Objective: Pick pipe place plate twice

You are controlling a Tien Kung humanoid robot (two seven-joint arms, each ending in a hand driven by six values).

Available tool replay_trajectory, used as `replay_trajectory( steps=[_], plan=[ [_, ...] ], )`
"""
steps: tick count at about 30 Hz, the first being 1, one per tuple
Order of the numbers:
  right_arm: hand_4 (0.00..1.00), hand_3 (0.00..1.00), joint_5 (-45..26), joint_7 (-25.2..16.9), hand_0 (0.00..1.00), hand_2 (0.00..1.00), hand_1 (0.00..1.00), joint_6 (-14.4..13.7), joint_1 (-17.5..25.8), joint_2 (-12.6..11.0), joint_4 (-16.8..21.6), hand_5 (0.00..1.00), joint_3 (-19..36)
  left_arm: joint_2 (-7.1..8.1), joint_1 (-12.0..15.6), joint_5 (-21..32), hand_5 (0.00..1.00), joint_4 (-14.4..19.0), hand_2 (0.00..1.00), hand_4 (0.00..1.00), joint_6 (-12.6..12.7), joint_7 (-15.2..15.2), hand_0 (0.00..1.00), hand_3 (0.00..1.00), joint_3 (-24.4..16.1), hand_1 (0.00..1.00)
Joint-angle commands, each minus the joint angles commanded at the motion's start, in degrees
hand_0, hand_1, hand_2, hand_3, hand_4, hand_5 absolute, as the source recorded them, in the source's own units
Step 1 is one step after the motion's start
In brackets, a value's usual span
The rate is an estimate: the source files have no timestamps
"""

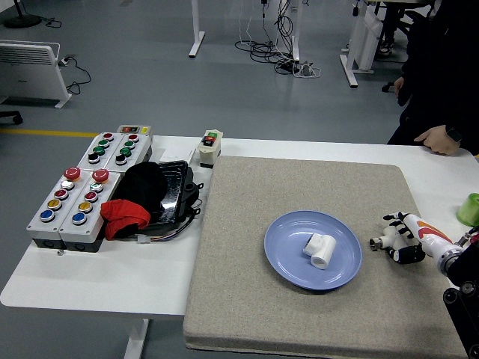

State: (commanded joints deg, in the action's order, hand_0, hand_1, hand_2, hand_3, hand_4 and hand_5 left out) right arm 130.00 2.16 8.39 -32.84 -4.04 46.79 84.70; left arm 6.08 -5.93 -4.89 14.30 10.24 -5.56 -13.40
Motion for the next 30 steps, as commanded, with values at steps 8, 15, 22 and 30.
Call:
replay_trajectory(
  steps=[8,15,22,30],
  plan=[
    [0.439,0.597,-0.05,-0.16,0.267,0.466,0.389,0.14,0.11,-0.08,0.38,0.028,0.29,-0.03,0.13,0.33,0.998,0.0,0.516,0.269,-0.01,0.14,0.619,0.582,0.14,0.583],
    [0.425,0.583,-1.74,-0.74,0.255,0.459,0.377,-1.06,0.42,-0.64,4.32,0.021,-0.11,0.07,-0.1,0.85,0.998,0.02,0.516,0.27,-0.13,0.34,0.619,0.582,0.54,0.583],
    [0.421,0.577,-5.14,-0.66,0.244,0.454,0.37,-1.39,0.2,-0.71,10.68,0.027,-3.74,0.12,-0.28,1.06,0.998,0.02,0.517,0.27,-0.15,0.43,0.62,0.583,0.72,0.583],
    [0.418,0.573,-9.22,0.1,0.242,0.454,0.371,-0.96,-2.8,0.95,14.62,0.029,-12.66,0.2,-0.42,1.38,0.998,0.0,0.518,0.27,-0.14,0.48,0.621,0.584,0.83,0.584]
  ],
)
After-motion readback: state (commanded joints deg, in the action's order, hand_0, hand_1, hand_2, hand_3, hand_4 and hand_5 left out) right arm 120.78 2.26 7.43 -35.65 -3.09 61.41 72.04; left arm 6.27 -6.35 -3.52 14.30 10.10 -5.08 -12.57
